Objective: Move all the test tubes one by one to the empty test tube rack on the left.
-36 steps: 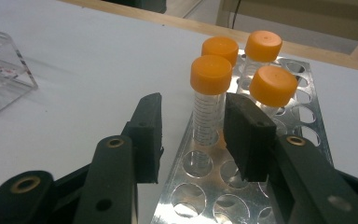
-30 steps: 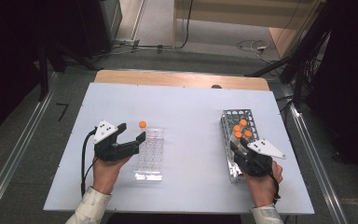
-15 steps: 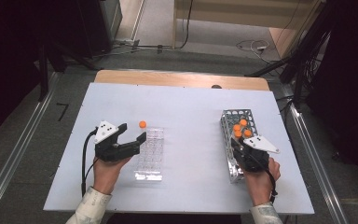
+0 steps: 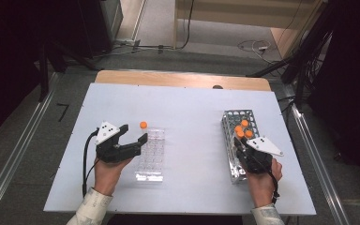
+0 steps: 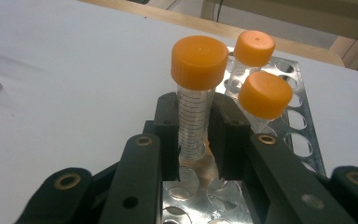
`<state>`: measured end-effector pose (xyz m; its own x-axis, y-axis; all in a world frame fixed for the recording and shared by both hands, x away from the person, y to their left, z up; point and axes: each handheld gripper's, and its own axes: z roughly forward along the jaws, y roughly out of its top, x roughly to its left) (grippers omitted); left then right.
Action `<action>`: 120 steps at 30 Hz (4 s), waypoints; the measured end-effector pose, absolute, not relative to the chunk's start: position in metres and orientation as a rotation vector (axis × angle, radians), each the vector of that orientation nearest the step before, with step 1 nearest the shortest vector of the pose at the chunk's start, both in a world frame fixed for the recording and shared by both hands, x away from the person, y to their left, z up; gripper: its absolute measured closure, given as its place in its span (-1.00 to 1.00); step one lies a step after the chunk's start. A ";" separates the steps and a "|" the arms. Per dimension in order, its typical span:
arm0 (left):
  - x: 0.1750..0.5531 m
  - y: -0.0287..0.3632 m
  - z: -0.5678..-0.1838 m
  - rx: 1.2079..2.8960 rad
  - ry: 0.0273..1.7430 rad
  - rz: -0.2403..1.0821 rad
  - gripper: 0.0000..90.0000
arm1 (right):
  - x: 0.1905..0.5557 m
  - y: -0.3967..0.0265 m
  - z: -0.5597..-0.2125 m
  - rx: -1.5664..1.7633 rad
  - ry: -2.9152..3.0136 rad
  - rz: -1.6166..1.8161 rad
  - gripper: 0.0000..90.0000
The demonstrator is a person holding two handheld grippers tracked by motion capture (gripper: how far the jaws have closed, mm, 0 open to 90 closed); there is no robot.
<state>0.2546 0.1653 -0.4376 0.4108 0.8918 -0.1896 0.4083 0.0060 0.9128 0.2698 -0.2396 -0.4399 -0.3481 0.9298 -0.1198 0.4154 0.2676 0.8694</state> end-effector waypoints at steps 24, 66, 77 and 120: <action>0.254 0.165 -0.436 1.587 1.171 0.576 -0.59 | 0.250 -0.245 -0.412 1.158 1.793 1.121 0.61; 0.225 0.100 -0.429 1.707 0.948 0.513 -0.59 | 0.225 -0.159 -0.440 0.906 2.102 1.218 0.61; 0.217 0.084 -0.430 1.736 0.900 0.487 -0.59 | 0.224 -0.143 -0.450 0.887 2.185 1.250 0.61; 0.208 0.062 -0.442 1.779 0.771 0.437 0.54 | 0.212 -0.125 -0.453 0.794 2.282 1.280 0.61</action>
